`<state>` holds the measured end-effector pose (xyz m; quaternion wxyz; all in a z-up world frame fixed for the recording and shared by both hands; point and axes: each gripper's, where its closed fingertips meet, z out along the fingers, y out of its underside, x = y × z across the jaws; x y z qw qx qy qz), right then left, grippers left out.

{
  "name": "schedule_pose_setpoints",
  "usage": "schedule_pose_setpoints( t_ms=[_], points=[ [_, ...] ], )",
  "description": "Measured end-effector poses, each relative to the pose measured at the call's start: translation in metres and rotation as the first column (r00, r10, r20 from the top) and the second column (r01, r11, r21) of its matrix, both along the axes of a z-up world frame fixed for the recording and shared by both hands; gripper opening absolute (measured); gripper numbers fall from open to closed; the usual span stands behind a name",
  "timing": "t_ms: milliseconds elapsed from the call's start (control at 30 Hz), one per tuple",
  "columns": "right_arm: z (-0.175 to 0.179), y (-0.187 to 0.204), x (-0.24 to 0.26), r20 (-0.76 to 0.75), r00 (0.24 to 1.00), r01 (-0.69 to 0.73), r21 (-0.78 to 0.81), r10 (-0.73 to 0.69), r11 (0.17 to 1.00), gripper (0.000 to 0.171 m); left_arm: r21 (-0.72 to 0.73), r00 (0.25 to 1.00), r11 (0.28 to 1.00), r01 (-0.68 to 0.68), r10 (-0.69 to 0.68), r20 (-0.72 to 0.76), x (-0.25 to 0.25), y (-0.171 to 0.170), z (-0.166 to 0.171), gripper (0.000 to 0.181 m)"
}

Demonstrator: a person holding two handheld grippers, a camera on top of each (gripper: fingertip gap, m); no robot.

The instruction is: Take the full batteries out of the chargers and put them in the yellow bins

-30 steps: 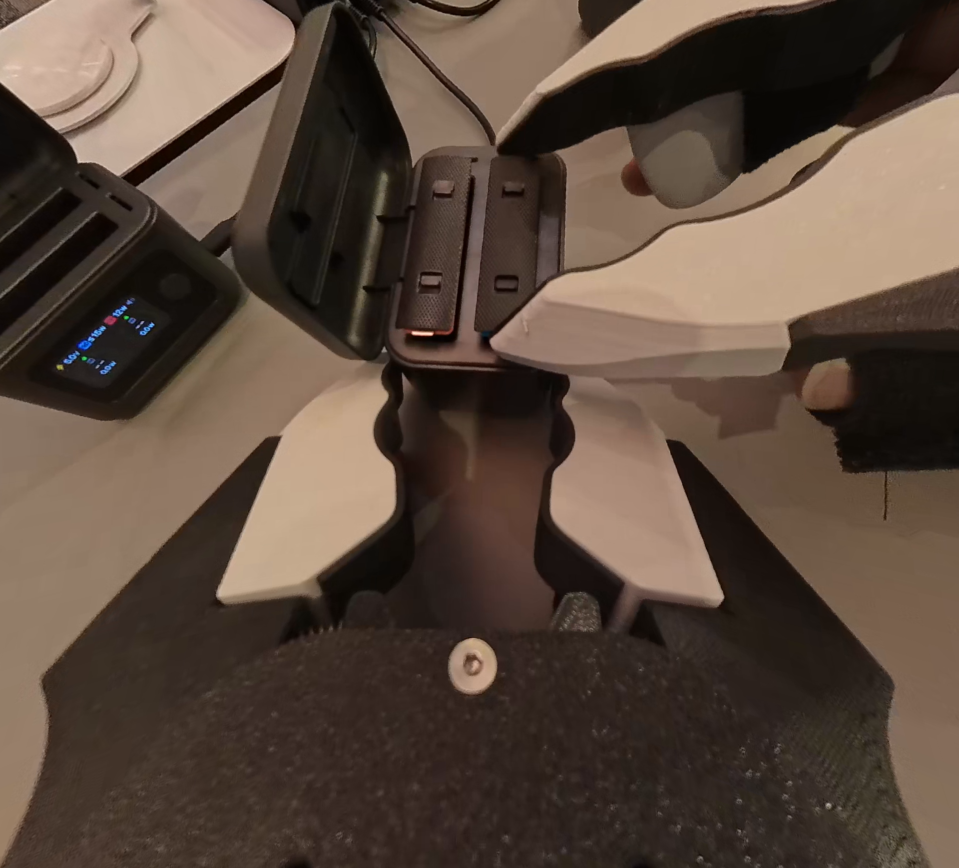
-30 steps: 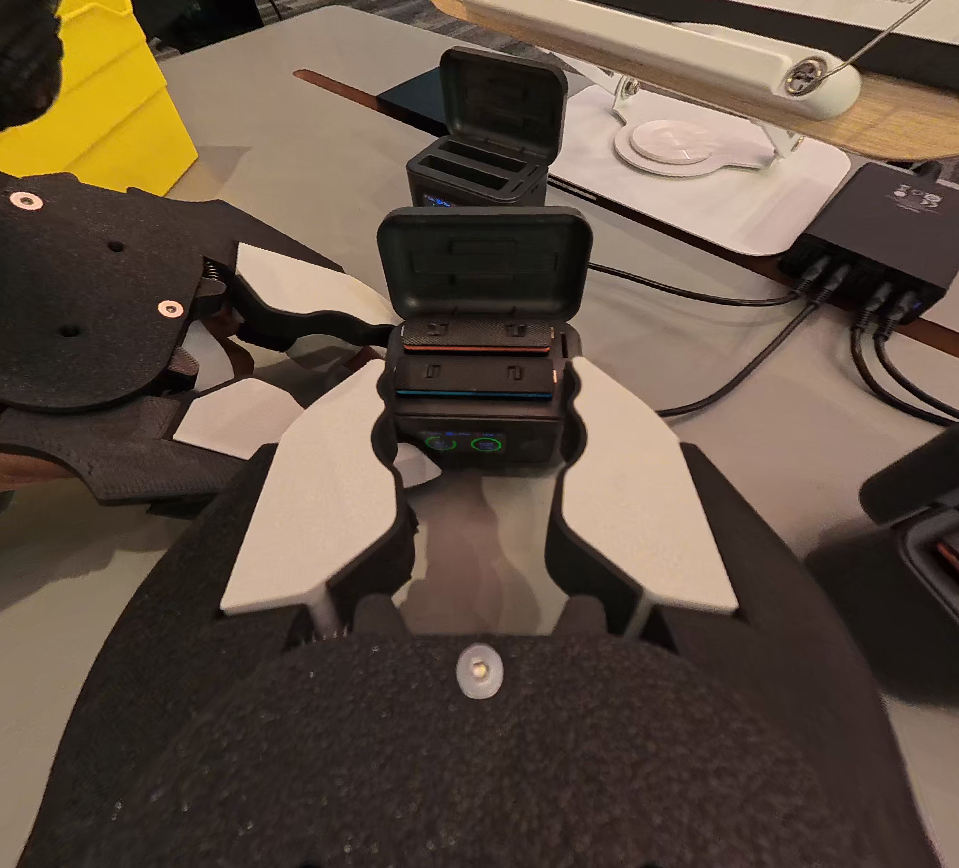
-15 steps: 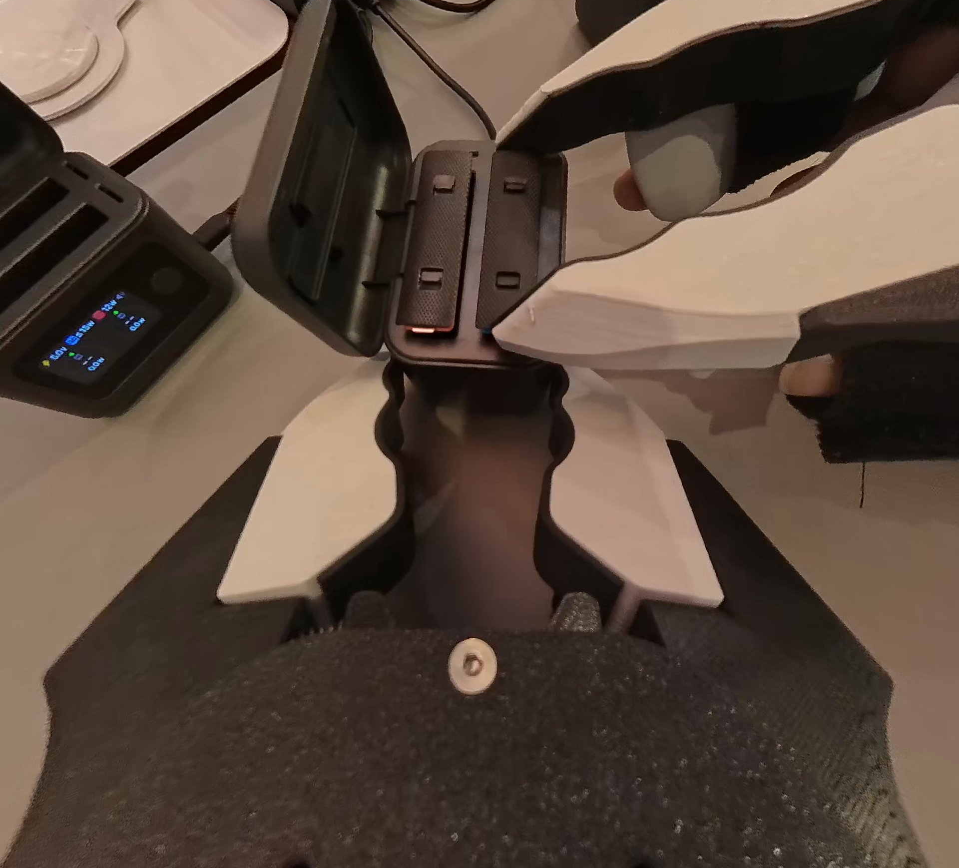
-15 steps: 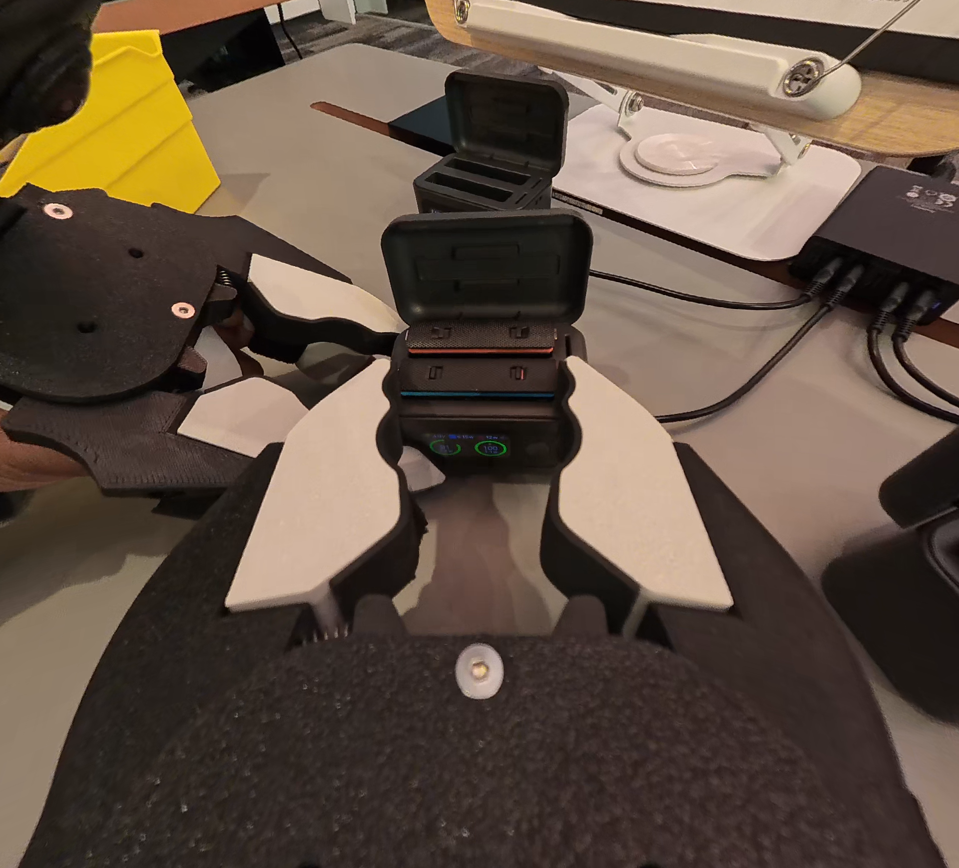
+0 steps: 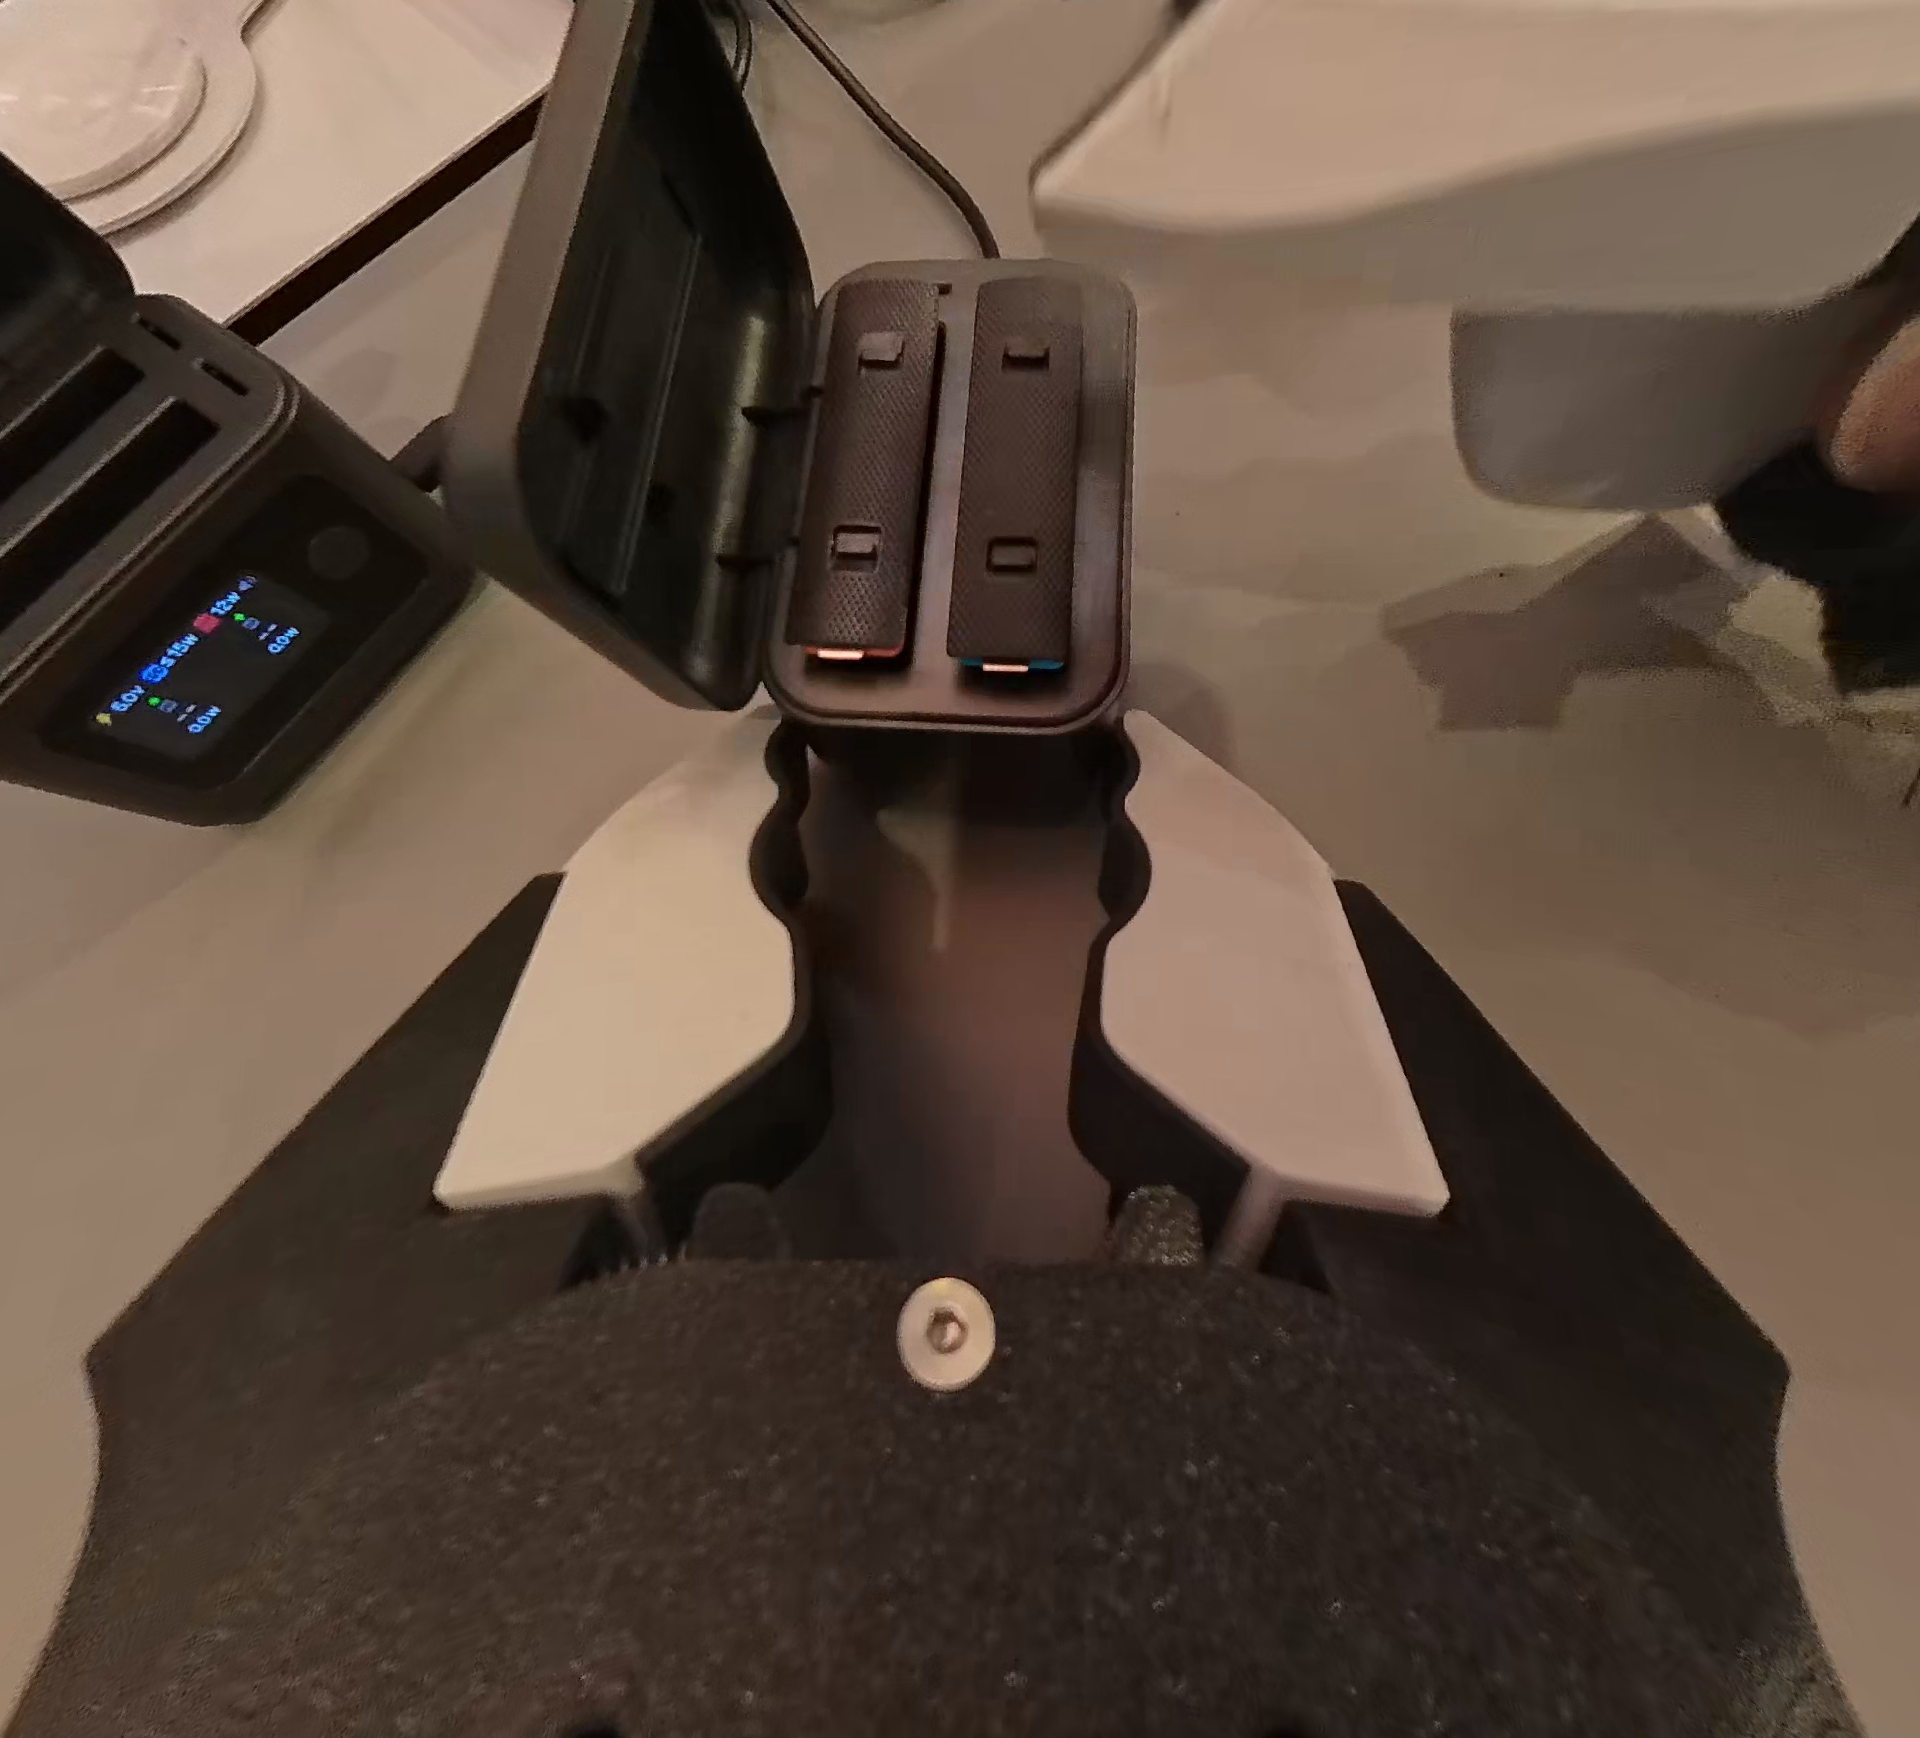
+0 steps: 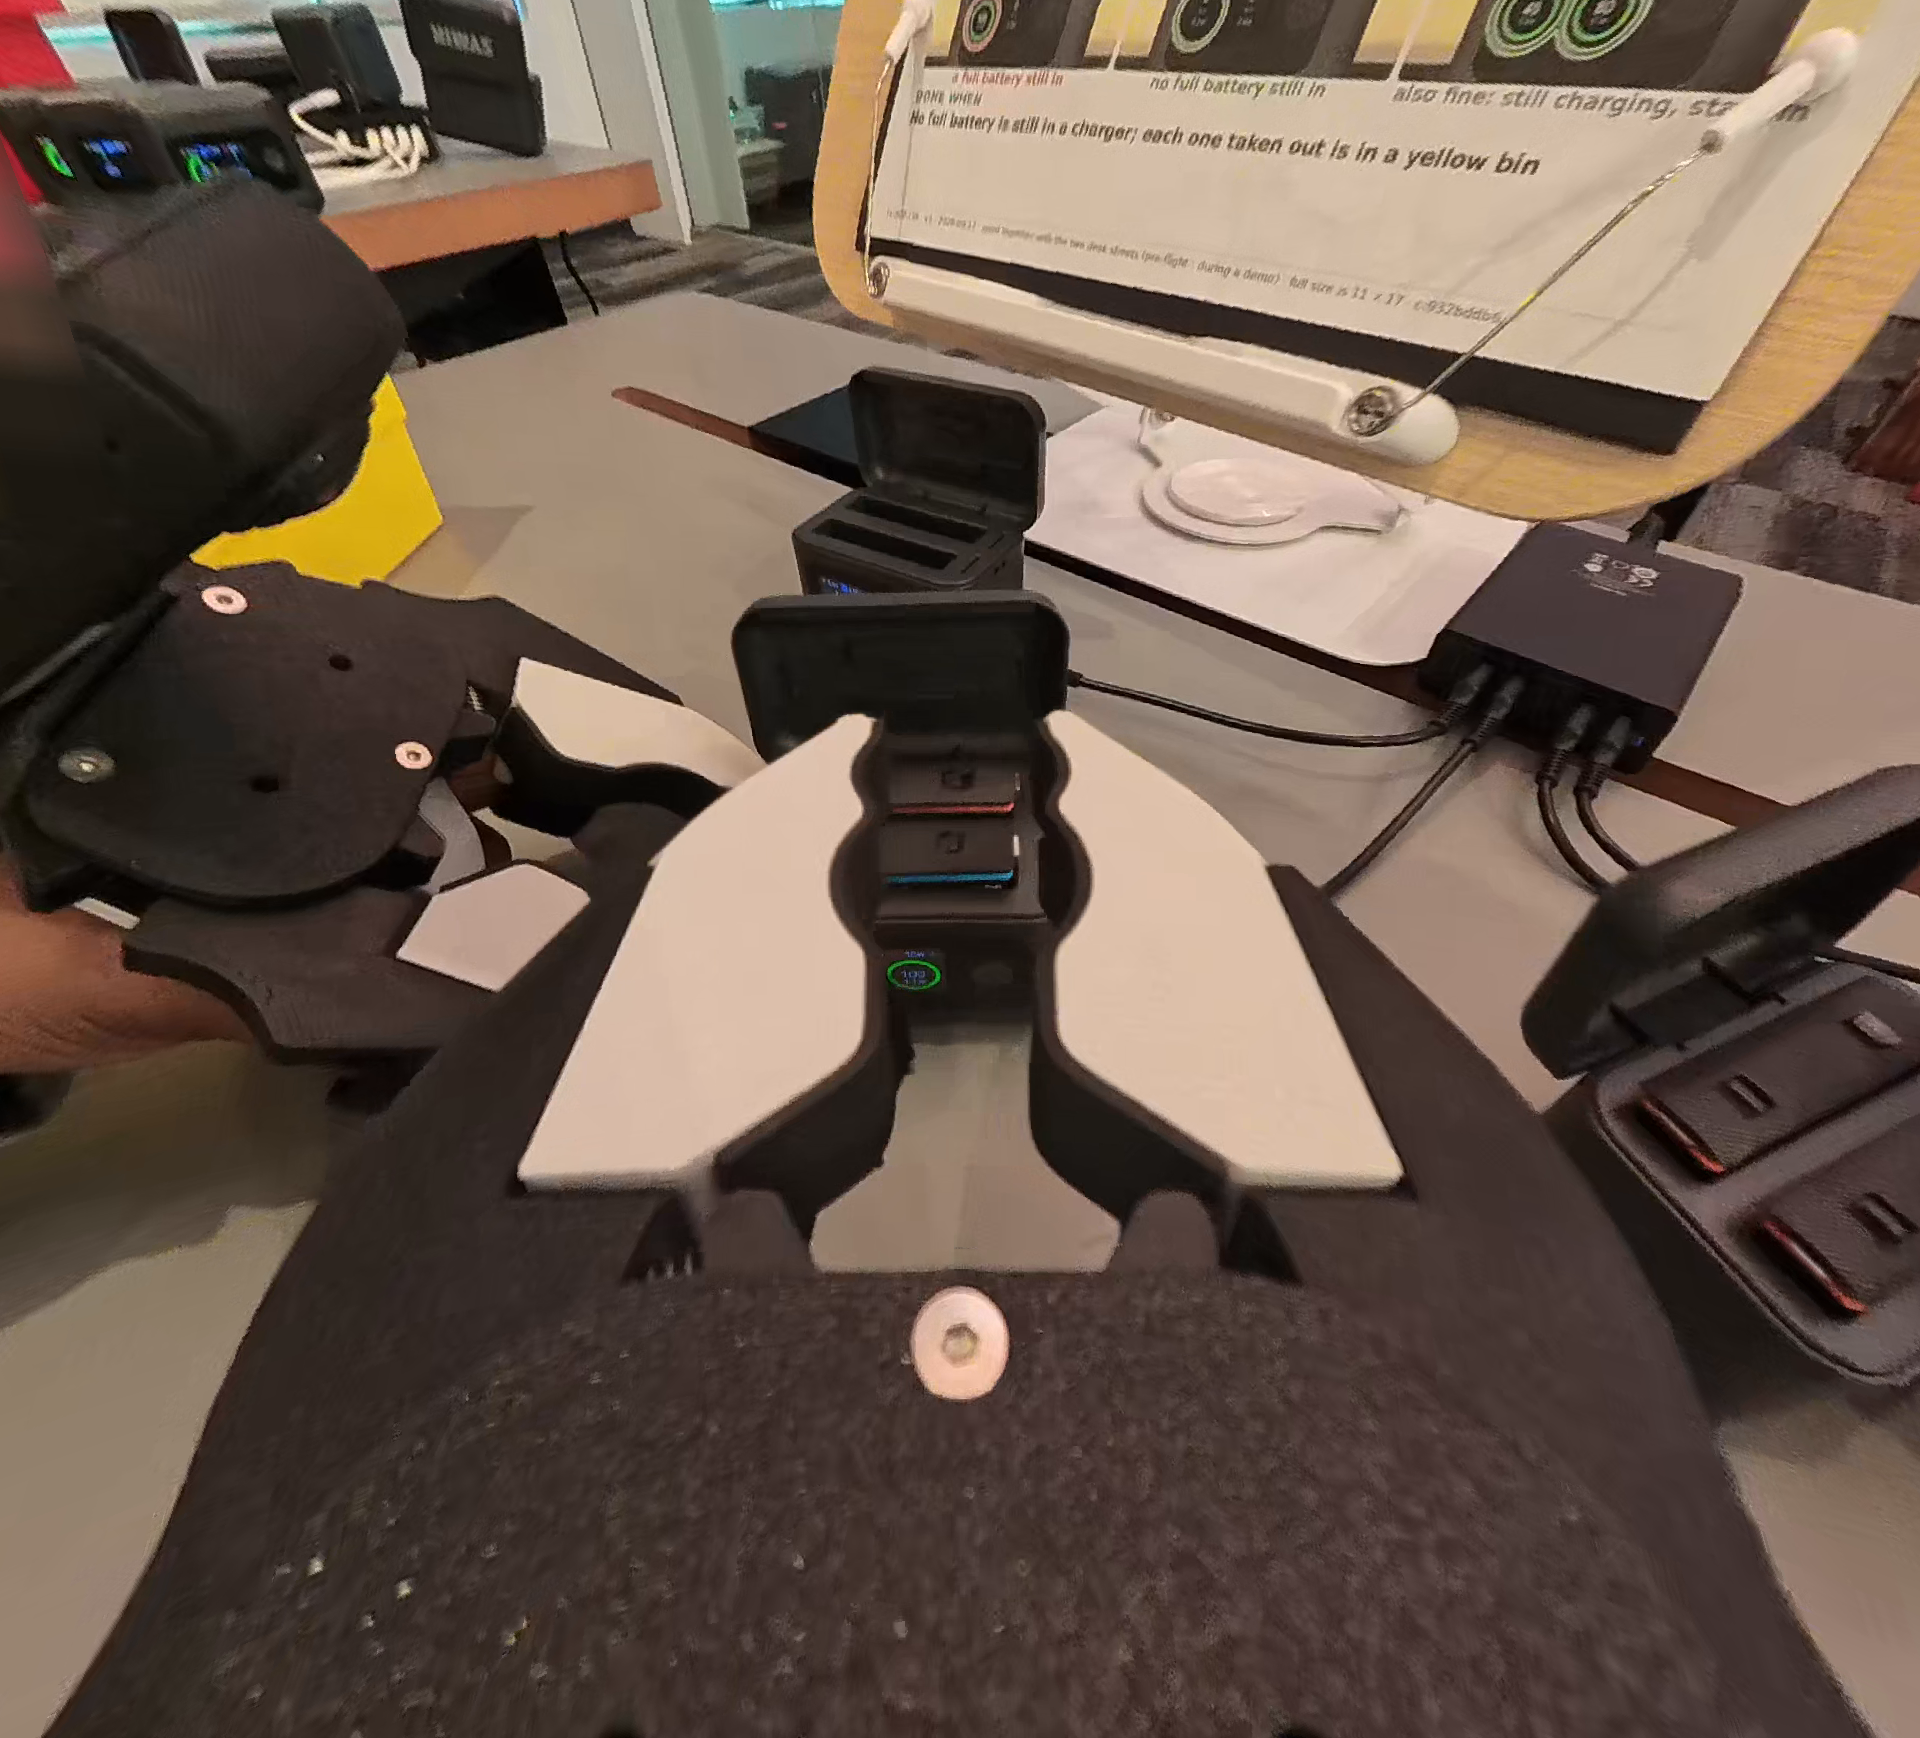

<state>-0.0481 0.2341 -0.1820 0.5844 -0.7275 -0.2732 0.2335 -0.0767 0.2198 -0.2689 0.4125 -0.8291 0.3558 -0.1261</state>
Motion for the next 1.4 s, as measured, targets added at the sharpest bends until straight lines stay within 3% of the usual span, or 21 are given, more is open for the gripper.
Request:
schedule_pose_setpoints(
  t_ms=[167, 233, 633, 1100, 1267, 1400],
  points=[
    [-0.026, 0.0, -0.009, 0.115, 0.993, -0.001, -0.062, 0.008, 0.998, 0.065, -0.001, 1.0, 1.0, 0.0, 0.0, 0.001, 0.0, 0.0, 0.0, 0.055],
    [-0.033, -0.001, -0.012, 0.145, 0.989, -0.001, -0.077, 0.012, 0.997, 0.07, -0.001, 1.0, 1.0, 0.0, 0.0, 0.001, 0.0, 0.0, 0.0, 0.055],
    [-0.041, -0.003, -0.019, 0.166, 0.986, -0.001, -0.162, 0.029, 0.987, 0.062, 0.0, 1.0, 1.0, 0.0, 0.0, 0.0, 0.0, 0.0, 0.0, 0.055],
    [-0.035, -0.002, -0.018, 0.147, 0.989, 0.016, -0.097, -0.001, 0.995, 0.059, -0.001, 1.0, 1.0, -0.004, 0.004, 0.013, 0.0, 0.0, 0.001, 0.054],
    [0.014, 0.0, -0.012, -0.033, 0.999, 0.009, -0.019, -0.01, 1.0, 0.059, -0.009, 1.0, 1.0, -0.011, 0.011, 0.0, -0.001, -0.001, -0.001, 0.054],
    [0.015, -0.004, -0.01, -0.107, 0.994, -0.017, -0.072, 0.009, 0.997, 0.059, -0.009, 1.0, 1.0, -0.01, 0.01, 0.002, -0.001, 0.0, -0.001, 0.054]
  ],
)
